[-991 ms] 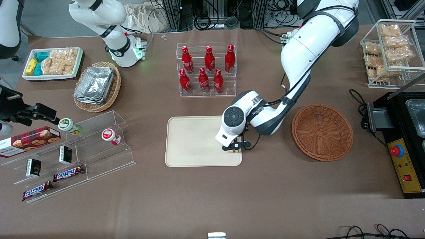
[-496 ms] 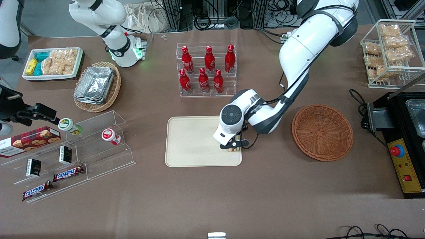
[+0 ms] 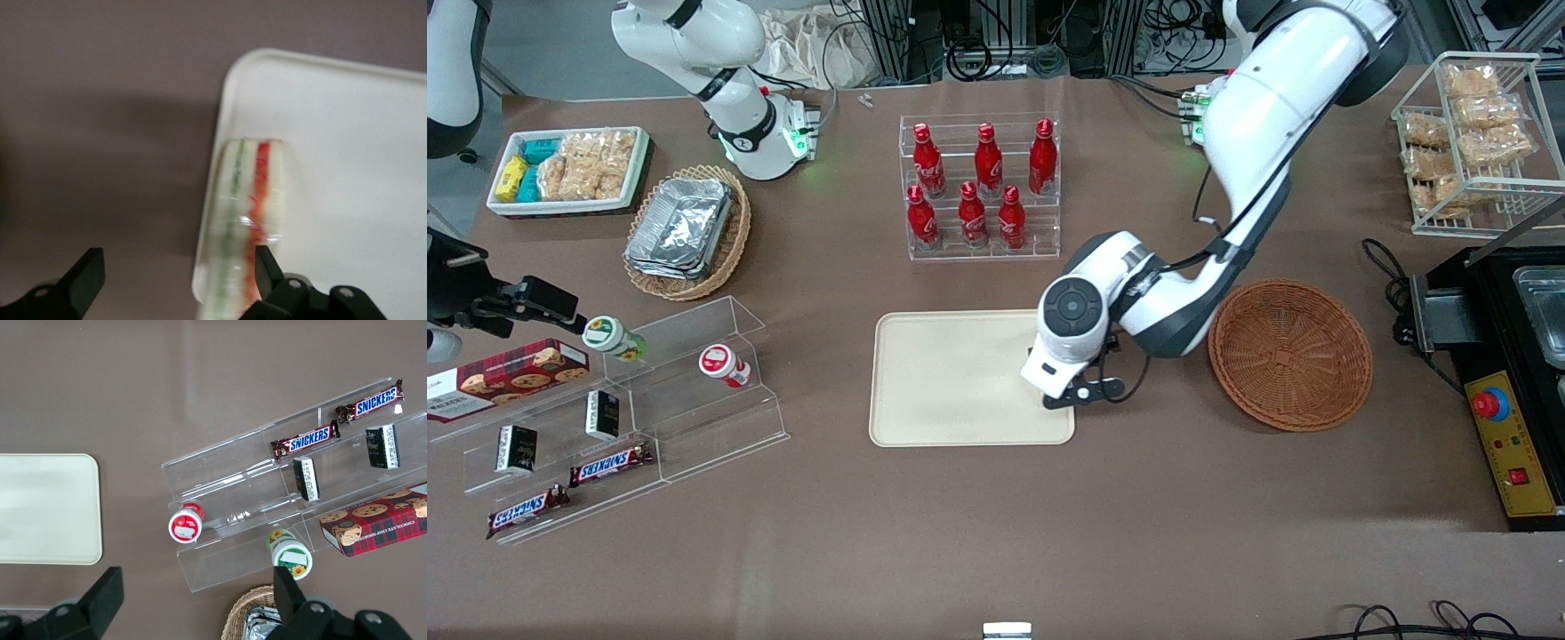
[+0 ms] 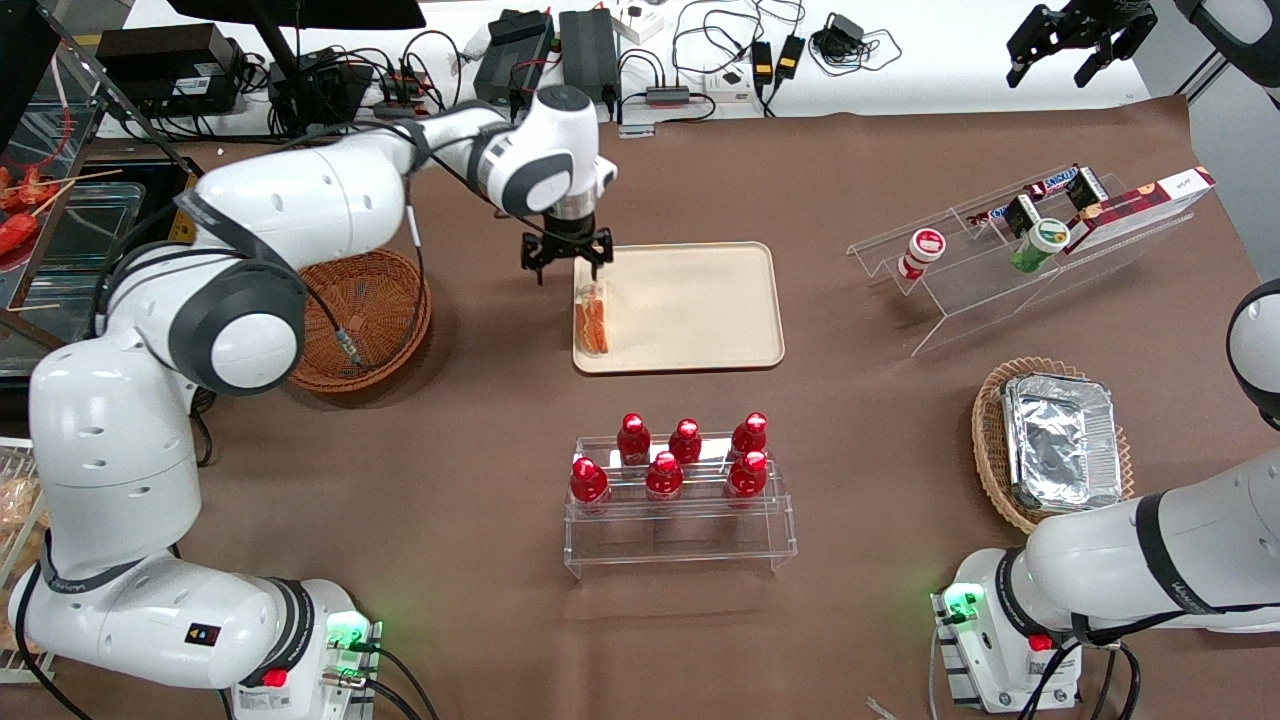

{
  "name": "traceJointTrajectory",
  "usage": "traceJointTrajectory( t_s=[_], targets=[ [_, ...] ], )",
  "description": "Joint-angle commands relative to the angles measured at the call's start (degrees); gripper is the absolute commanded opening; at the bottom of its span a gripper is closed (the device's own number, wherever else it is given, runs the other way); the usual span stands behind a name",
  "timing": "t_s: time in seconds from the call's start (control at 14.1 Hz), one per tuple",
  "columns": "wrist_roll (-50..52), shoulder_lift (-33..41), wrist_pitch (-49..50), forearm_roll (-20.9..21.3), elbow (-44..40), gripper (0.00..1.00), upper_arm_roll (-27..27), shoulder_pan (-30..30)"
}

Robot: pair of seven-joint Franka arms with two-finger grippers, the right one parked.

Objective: Place sandwich from basket to tray

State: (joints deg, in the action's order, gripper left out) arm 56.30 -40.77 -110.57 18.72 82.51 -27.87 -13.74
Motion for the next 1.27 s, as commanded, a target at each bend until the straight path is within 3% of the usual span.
traceJointTrajectory(
  t_s=[0.0,0.28,0.57,0.99,1.2],
  targets=[
    [-0.2,7.5,4.0,-4.1,0.5,1.0,-0.3,4.5],
    [-5.4,15.5,12.3,-6.7,0.0,1.0,-0.3,11.2],
    [-16.8,22.4,16.8,-10.5,0.7,1.0,-0.2,20.1],
    [-32.2,29.3,17.7,-13.0,4.6,1.0,-0.2,31.1],
    [-33.6,30.7,17.1,-13.6,7.0,1.0,-0.2,32.0]
  ],
)
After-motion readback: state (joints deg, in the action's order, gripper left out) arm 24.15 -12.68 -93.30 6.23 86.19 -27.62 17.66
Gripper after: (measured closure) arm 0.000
